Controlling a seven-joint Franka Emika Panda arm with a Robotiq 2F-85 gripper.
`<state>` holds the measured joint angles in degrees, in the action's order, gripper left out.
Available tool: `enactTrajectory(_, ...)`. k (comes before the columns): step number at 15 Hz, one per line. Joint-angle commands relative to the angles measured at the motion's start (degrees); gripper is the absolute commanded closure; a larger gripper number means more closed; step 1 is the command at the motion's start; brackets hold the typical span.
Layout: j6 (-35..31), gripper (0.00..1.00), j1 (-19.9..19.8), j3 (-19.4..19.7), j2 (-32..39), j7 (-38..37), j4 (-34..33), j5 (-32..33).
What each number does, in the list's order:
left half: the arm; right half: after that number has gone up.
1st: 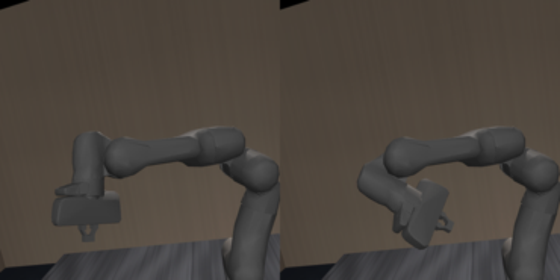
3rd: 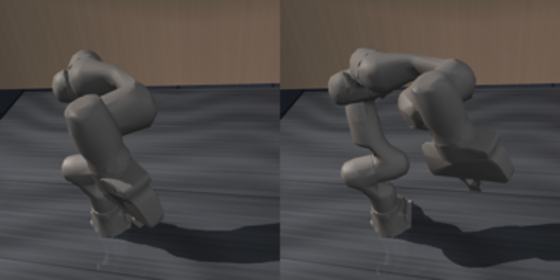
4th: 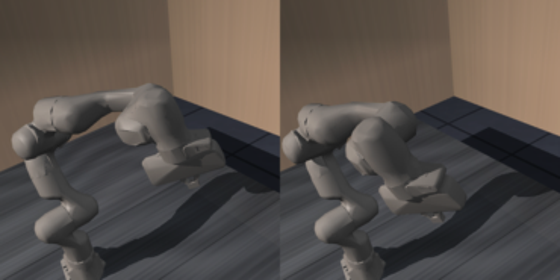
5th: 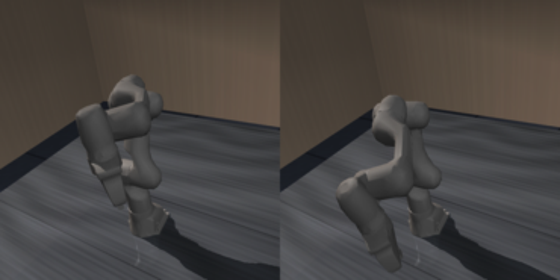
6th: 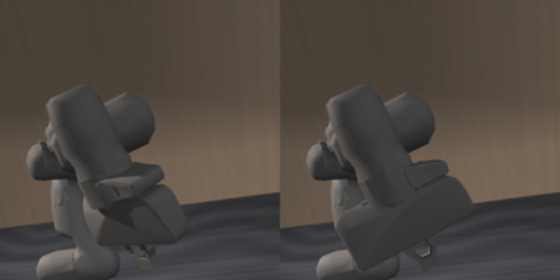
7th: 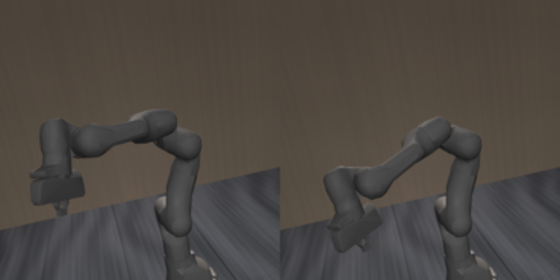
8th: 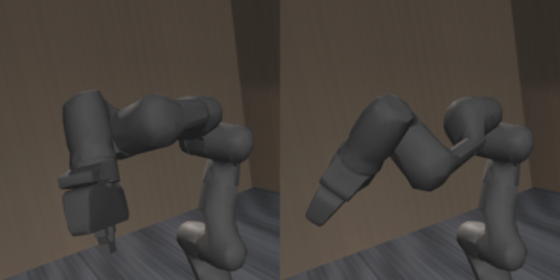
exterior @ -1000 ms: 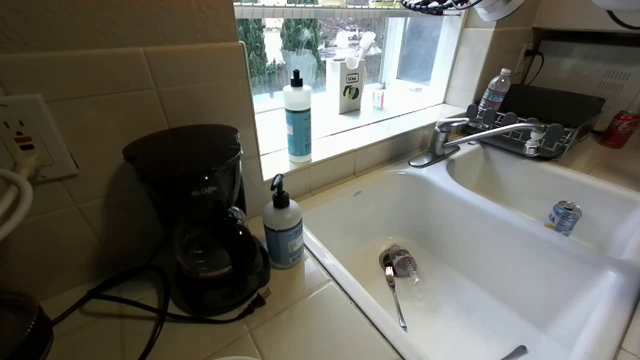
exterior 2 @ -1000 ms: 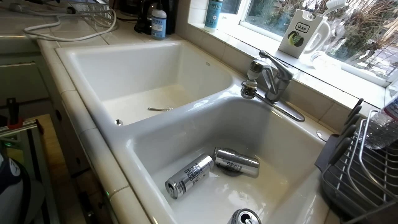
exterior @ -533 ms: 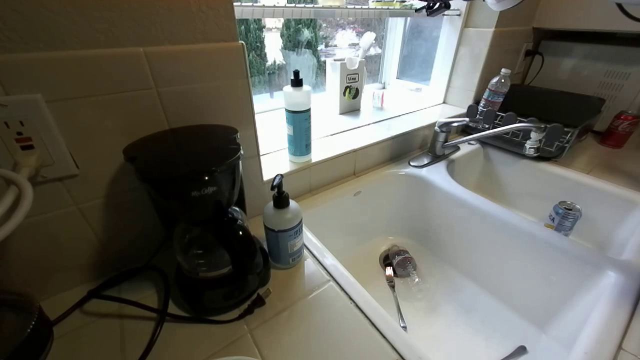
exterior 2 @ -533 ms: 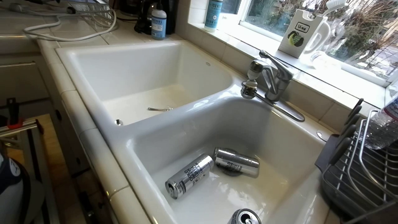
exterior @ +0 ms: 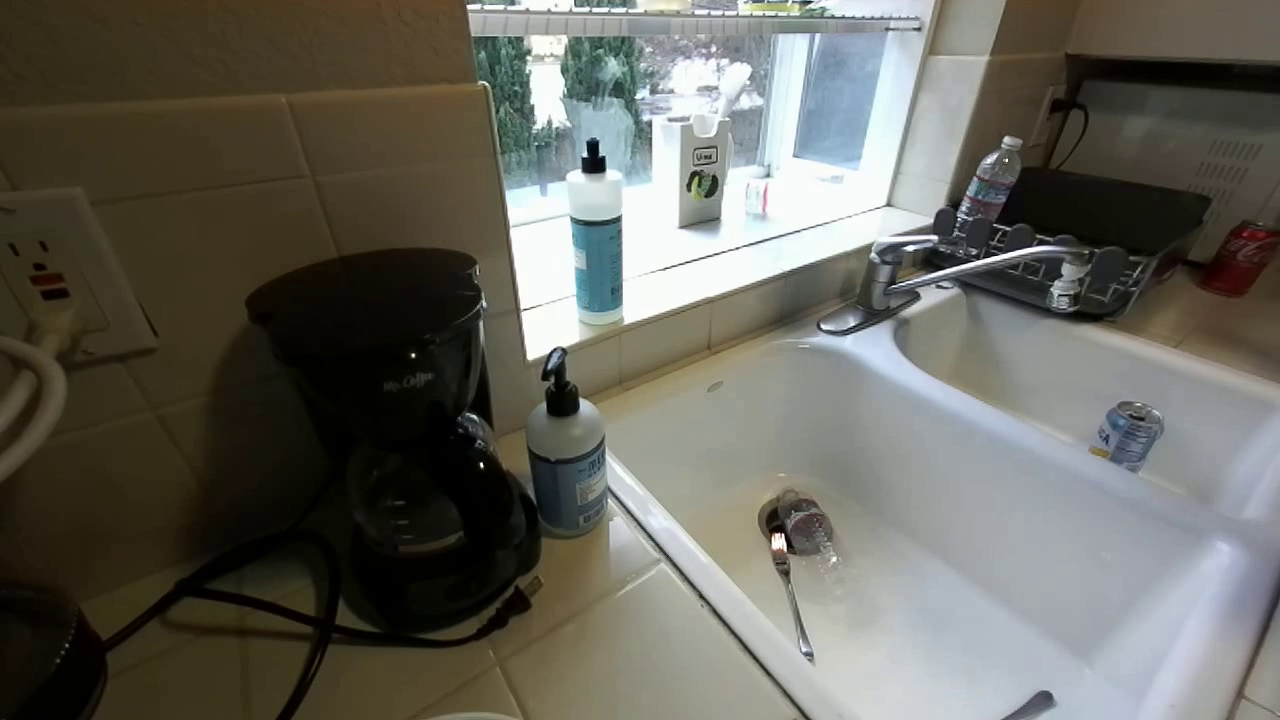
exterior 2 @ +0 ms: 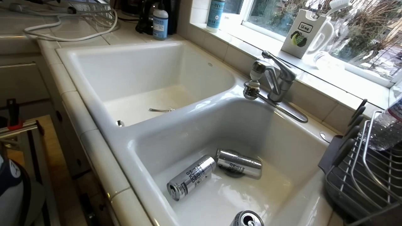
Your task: Put the green object from the dishrack on the window.
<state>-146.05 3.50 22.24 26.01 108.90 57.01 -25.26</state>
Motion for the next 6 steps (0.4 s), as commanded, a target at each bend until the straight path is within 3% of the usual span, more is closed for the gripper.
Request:
enactTrajectory(1,5.43,0.00,6.00,3.91,-12.22,-0.71,11.55,8.84)
enactTrajectory(2,5.91,0.00,7.25,4.25,-15.39,-0.19,14.24,11.05)
enactTrajectory(5,-1.89,0.00,7.85,-0.26,-23.13,10.56,20.92,6.12)
enactTrajectory(6,1.97,0.00,5.97,1.78,-15.72,4.67,11.77,7.56)
